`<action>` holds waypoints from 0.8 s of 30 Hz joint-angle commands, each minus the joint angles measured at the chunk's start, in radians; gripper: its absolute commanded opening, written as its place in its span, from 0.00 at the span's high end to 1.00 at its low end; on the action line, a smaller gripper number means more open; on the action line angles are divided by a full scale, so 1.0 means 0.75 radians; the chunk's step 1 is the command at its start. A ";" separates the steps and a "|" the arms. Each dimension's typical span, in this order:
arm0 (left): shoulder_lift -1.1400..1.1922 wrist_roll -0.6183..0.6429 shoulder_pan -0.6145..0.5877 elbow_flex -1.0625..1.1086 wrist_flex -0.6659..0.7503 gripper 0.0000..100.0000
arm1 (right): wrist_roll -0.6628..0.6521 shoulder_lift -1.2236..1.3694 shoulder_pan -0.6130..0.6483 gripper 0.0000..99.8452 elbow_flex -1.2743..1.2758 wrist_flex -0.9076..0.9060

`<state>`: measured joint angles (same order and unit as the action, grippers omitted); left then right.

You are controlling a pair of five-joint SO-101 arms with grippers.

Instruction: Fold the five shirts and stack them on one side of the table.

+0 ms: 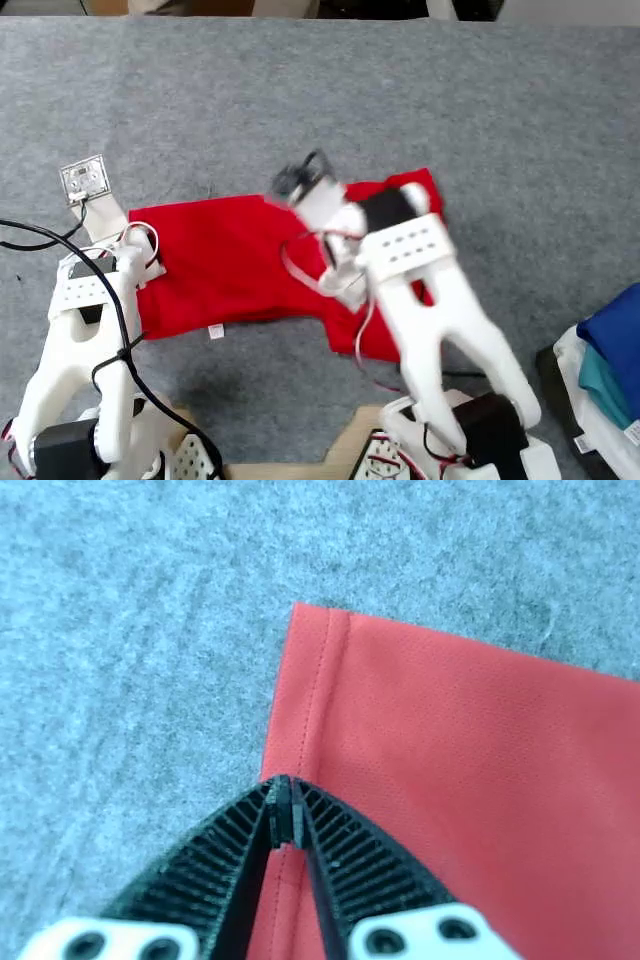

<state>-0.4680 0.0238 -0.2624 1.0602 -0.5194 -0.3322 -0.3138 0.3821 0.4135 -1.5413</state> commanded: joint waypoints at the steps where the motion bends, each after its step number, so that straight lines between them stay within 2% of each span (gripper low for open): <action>1: -0.015 0.068 0.018 -0.061 -0.025 0.98 | -0.004 0.118 -0.212 1.00 -0.230 0.180; 3: -0.015 0.088 0.029 -0.115 -0.106 0.98 | -0.004 0.249 -0.296 0.96 -0.353 0.288; 8: -0.015 0.123 0.084 -0.068 -0.243 0.98 | -0.004 0.619 -0.347 0.99 -0.645 0.428; 17: -0.015 -0.166 0.158 0.059 -0.301 0.98 | -0.014 1.177 -0.611 0.99 -1.096 0.446; 24: -0.015 -0.288 0.166 0.072 -0.323 0.98 | -0.092 1.470 -0.635 0.99 -1.261 0.481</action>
<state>-0.4680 -0.1695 -0.1473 1.1170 -0.7557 -0.3751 0.7327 -0.0844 -0.4488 -1.2052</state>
